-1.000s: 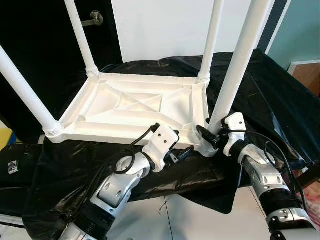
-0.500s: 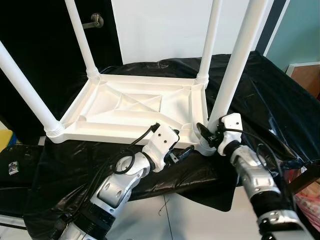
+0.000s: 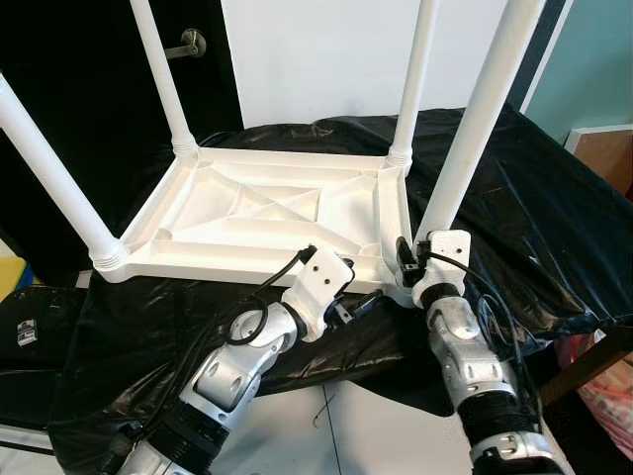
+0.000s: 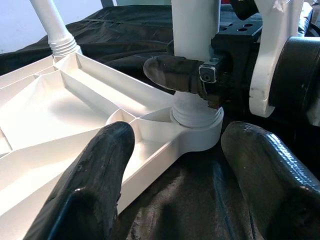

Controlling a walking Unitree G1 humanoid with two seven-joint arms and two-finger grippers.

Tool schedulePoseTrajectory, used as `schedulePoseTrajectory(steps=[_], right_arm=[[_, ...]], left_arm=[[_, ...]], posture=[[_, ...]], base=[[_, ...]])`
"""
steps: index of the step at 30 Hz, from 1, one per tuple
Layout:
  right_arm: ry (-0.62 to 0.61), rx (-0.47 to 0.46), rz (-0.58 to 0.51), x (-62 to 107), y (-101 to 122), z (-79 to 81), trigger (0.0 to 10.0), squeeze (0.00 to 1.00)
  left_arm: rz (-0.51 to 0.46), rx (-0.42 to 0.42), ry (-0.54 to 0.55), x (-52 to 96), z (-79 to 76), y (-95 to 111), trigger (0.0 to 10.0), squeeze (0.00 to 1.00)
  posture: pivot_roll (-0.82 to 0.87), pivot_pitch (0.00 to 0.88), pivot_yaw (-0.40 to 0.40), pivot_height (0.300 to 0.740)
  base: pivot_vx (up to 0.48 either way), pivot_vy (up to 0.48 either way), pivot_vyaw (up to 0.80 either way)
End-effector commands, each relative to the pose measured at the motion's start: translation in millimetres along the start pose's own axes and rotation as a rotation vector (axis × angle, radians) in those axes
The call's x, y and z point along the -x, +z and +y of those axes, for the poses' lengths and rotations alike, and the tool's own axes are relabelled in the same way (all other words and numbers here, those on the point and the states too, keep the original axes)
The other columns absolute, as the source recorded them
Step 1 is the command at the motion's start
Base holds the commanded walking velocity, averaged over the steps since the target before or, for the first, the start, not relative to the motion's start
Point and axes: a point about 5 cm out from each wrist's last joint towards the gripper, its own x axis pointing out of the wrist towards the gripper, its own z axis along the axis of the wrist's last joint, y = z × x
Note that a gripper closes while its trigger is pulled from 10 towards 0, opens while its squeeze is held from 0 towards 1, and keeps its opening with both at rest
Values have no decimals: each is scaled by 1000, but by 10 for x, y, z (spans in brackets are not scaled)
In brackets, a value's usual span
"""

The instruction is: Building children table

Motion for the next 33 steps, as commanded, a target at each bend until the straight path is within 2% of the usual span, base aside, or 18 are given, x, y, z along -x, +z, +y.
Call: schedulePoseTrajectory(steps=[1,7,14,15,16,17,18,19,23,28,31,33], right_arm=[[-11,-28,101,71,-198,14,10000,0],[28,-29,70,80,-143,102,10000,0],[11,-13,52,71,-109,89,10000,0],[1,-7,46,68,-99,85,10000,71],[1,-7,46,68,-99,85,10000,71],[-4,-2,38,69,-87,78,10000,663],[-4,-2,38,69,-87,78,10000,663],[-4,-2,26,74,-72,64,10000,1000],[8,-5,9,86,-51,48,10000,1000],[175,-30,-81,147,47,-100,10000,1000],[322,-6,-82,136,67,-209,10000,1000],[342,7,-85,125,73,-231,10000,1000]], left_arm=[[6,-18,-95,-1,-60,-20,10000,0],[6,-23,-89,11,-47,-21,10000,0],[7,-23,-87,19,-60,-28,10000,0],[8,-24,-87,20,-64,-32,10000,0],[8,-24,-87,20,-64,-32,10000,0],[9,-25,-87,20,-66,-34,10000,0],[9,-25,-87,20,-66,-34,10000,0],[8,-25,-87,20,-68,-31,10000,0],[7,-25,-88,21,-71,-26,10000,0],[4,-27,-97,22,-80,-19,10000,0],[5,-29,-109,20,-90,-19,10000,0],[6,-29,-110,18,-89,-20,10000,0]], posture=[[10,0,-23,740],[23,0,-34,740],[26,0,-38,740],[25,0,-38,740],[25,0,-38,740],[26,0,-39,740],[26,0,-39,740],[26,0,-39,740],[25,0,-38,740],[15,0,-30,740],[9,0,-24,740],[9,0,-24,740]], base=[[0,0,0],[0,0,0],[0,0,0],[0,0,0],[0,0,0],[0,0,0],[0,0,0],[0,0,0],[0,0,0],[0,0,0],[0,0,0],[0,0,0]])
